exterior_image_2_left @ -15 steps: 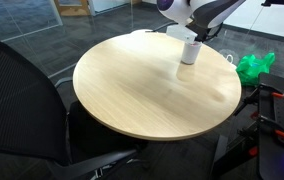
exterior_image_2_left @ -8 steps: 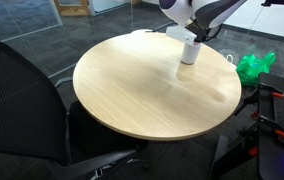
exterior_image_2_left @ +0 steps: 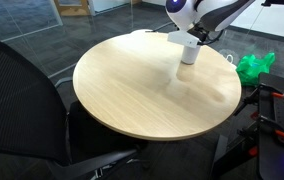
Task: Pick the marker from the cup and put it on the table
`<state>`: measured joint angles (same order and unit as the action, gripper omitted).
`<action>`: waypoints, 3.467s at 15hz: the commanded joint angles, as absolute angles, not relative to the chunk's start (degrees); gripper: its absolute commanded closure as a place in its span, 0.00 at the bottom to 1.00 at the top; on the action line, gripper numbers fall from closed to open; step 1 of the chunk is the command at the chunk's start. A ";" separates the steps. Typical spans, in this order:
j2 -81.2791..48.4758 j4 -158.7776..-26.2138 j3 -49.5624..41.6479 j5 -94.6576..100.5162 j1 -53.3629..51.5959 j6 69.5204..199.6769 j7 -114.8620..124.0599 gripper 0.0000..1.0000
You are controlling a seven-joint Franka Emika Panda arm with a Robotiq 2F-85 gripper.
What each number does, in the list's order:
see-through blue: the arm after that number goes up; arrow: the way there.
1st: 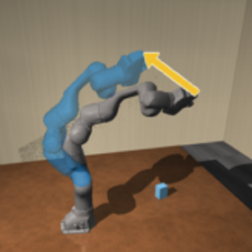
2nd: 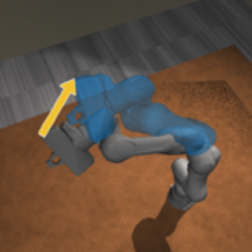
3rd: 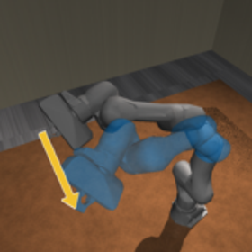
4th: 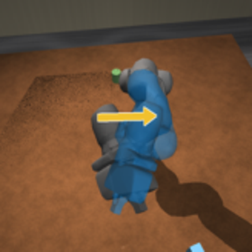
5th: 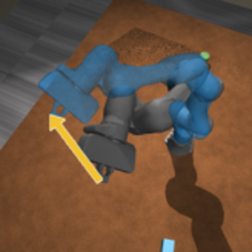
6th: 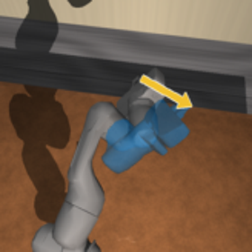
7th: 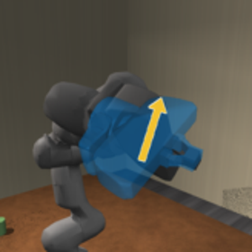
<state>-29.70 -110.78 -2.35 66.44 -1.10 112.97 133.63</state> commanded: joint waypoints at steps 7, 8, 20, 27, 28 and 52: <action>-27.98 -114.83 -2.72 71.85 0.67 119.92 131.61 0.00; -27.62 -115.35 -2.71 72.05 0.75 120.26 131.60 0.00; -24.61 -119.21 -2.55 72.76 0.49 120.60 132.36 0.18; -22.95 -122.46 -2.44 73.84 1.36 124.39 131.50 0.37; -22.73 -122.82 -2.46 74.08 1.50 125.26 131.58 0.36; -22.72 -124.04 -3.62 73.67 4.63 137.59 127.85 0.62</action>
<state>-24.27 -122.56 -3.14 73.60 4.33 135.53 129.52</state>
